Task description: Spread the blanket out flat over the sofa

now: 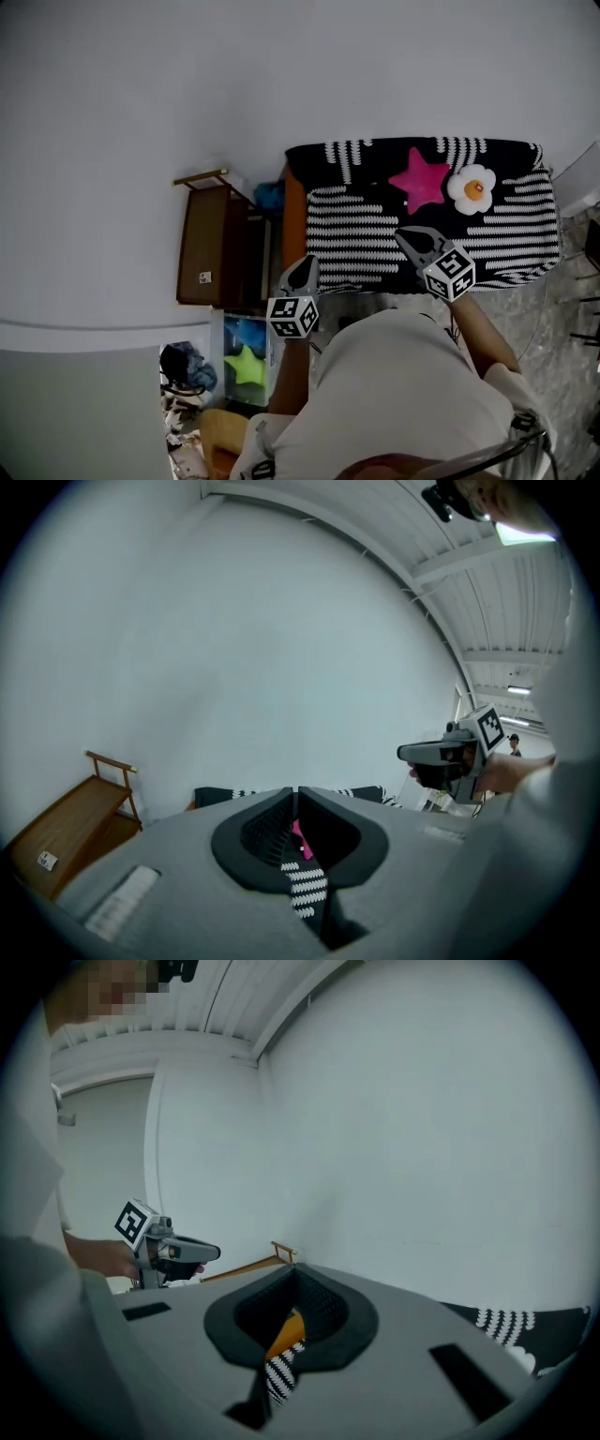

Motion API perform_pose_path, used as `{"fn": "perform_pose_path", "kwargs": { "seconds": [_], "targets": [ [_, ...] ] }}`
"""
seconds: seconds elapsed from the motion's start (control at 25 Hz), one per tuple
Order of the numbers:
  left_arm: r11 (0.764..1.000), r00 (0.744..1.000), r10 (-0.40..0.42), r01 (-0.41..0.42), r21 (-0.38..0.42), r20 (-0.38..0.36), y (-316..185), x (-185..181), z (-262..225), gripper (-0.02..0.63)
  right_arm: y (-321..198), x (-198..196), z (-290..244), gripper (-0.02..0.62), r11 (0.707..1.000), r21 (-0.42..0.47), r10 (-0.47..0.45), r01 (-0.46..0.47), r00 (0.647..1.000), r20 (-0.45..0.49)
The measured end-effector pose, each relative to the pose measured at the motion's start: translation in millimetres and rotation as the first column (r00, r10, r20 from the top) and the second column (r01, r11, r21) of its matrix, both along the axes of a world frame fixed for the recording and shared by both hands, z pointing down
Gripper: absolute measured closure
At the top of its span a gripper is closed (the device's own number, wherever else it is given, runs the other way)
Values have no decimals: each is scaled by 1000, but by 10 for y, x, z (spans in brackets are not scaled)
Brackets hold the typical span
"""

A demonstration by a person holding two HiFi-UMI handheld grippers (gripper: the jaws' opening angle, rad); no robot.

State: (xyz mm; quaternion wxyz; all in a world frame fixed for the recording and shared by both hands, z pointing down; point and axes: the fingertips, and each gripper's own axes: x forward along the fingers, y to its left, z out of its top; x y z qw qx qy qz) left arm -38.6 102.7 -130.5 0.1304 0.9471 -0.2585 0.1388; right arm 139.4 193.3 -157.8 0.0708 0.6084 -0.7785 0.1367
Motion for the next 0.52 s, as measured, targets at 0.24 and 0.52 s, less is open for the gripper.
{"fn": "perform_pose_path", "kwargs": {
  "seconds": [0.24, 0.52],
  "targets": [
    [1000, 1000, -8, 8, 8, -1, 8, -12, -50, 575, 17, 37, -69, 591, 1000, 20, 9, -9, 1000, 4],
    [1000, 1000, -10, 10, 11, 1, -2, -2, -59, 575, 25, 41, -25, 591, 1000, 20, 9, -9, 1000, 8]
  ]
}}
